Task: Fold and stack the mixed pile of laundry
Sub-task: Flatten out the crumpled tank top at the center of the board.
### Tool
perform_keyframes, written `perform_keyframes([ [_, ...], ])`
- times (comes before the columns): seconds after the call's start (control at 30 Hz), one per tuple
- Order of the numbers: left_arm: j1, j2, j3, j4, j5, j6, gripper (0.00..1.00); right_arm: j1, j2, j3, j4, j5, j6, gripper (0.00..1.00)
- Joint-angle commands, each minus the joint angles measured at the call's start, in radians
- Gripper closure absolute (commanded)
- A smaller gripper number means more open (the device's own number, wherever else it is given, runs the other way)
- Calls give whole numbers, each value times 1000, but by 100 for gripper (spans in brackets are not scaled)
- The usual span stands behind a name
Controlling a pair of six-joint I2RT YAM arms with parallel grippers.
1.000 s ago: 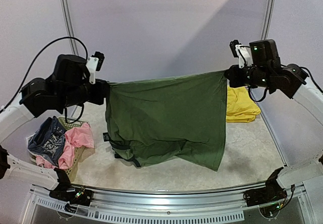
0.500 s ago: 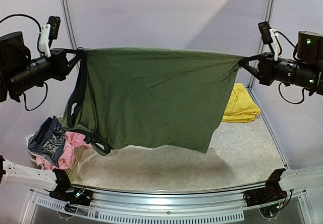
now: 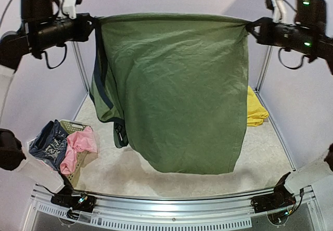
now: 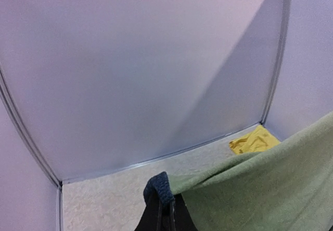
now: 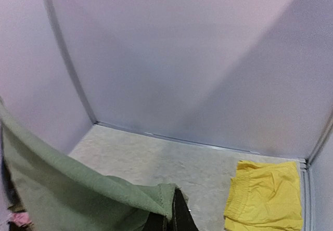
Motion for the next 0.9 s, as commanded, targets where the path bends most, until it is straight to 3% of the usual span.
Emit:
perform_keyframes([
  [0.0,288,259,24,-122,215,-89,100,-106,390,105,-118,227,77,100],
  [0.1,420,578,112,-192,453,-142,99,-213,681,347,-217,152,123,100],
  [0.17,473,790,224,-245,527,-167,92,-259,927,528,-271,83,140,93],
  [0.2,492,886,274,-264,545,-179,83,-276,1030,593,-281,38,144,83],
  [0.3,528,1066,368,-277,602,-191,63,-301,1163,569,-217,-27,152,36],
  [0.4,529,1038,247,-178,588,-198,41,-305,1119,444,-110,-50,141,16],
  [0.47,527,965,137,-80,581,-207,11,-305,1059,376,-59,-57,126,13],
  [0.5,524,933,94,-44,570,-206,2,-305,1041,357,-47,-59,122,12],
  [0.63,504,840,-4,12,512,-186,0,-299,947,239,6,-68,115,12],
  [0.87,411,668,-282,97,303,-178,2,-256,711,-169,175,-169,109,13],
])
